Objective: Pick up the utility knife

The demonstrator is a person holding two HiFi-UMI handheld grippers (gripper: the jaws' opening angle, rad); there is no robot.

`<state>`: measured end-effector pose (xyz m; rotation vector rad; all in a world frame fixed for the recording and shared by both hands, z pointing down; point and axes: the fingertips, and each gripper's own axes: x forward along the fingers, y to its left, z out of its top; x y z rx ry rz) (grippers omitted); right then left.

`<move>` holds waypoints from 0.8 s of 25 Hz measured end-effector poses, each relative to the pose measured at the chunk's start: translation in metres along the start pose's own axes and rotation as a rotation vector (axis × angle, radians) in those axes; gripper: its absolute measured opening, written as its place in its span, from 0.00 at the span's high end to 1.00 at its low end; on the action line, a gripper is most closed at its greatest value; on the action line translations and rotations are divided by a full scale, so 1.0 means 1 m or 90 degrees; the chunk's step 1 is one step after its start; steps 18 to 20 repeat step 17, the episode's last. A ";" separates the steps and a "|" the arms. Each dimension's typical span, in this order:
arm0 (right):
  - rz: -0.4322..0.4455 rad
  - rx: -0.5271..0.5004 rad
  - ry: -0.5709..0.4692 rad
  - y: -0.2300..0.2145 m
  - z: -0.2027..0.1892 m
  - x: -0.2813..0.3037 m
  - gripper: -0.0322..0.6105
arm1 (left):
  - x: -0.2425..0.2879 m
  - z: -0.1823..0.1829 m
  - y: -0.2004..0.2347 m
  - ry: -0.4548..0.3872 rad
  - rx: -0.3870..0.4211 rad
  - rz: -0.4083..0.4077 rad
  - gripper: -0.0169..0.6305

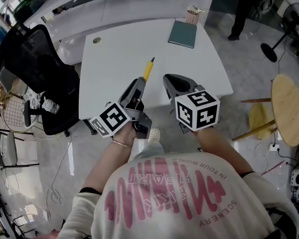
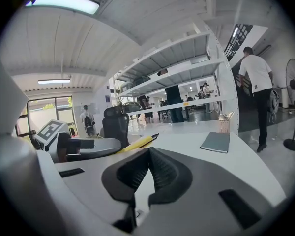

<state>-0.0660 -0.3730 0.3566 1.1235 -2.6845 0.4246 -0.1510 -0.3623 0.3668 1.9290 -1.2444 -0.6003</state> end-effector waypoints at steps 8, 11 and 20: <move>-0.013 0.009 -0.009 -0.005 0.004 0.001 0.93 | 0.001 0.005 0.000 -0.004 0.024 0.014 0.77; -0.015 0.011 -0.009 -0.009 0.005 0.000 0.93 | 0.003 0.005 -0.001 -0.004 0.030 0.016 0.78; -0.018 0.013 -0.010 -0.013 0.001 -0.002 0.93 | 0.006 -0.002 0.001 0.005 0.036 0.020 0.79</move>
